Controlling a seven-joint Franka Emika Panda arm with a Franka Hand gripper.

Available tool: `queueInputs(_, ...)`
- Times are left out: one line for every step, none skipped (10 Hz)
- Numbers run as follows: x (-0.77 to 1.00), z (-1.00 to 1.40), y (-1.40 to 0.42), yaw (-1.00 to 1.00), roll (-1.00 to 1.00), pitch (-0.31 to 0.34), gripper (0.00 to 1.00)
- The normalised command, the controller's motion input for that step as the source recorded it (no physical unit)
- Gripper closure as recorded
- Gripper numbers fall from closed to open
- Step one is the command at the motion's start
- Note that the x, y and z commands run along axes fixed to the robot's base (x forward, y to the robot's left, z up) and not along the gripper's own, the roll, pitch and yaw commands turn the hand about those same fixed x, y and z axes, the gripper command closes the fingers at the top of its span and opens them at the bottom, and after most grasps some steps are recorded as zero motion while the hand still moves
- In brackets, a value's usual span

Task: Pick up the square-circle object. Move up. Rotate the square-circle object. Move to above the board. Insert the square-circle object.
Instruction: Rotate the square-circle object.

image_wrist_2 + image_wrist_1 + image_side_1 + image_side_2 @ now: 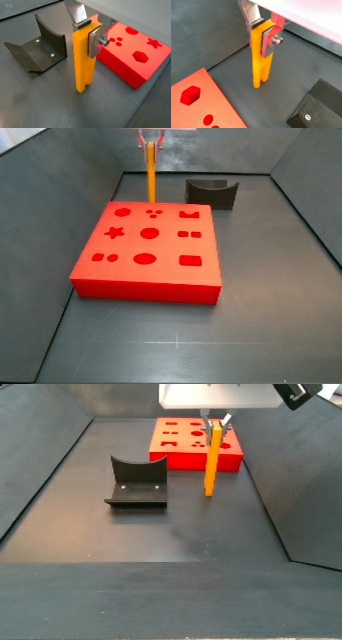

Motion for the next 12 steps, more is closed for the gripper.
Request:
queueInputs(0.01, -0.22, 0.01, -0.02, -0.10, -0.074, 1.00)
queueInputs(-0.02, -0.22, 0.01, -0.02, -0.10, -0.056, 1.00)
queueInputs(-0.01, -0.21, 0.01, -0.02, -0.10, -0.058, 1.00)
queueInputs(-0.01, -0.21, 0.01, -0.02, -0.10, -0.059, 1.00)
queueInputs(-0.01, -0.21, 0.01, -0.02, -0.10, -0.059, 1.00)
queueInputs(-0.01, -0.21, 0.01, -0.02, -0.10, -0.058, 1.00)
queueInputs(-0.01, -0.21, 0.01, -0.02, -0.10, -0.058, 1.00)
queueInputs(-0.01, -0.21, 0.01, -0.02, -0.10, -0.058, 1.00)
queueInputs(0.00, 0.00, 0.00, -0.02, 0.10, -0.058, 0.00)
queueInputs(0.00, 1.00, 0.15, -0.01, 0.09, -0.051, 0.00)
queueInputs(-0.03, 1.00, 0.14, -0.01, 0.08, -0.022, 0.00)
queueInputs(-0.04, 0.99, 0.12, -0.01, 0.07, 0.006, 0.00)
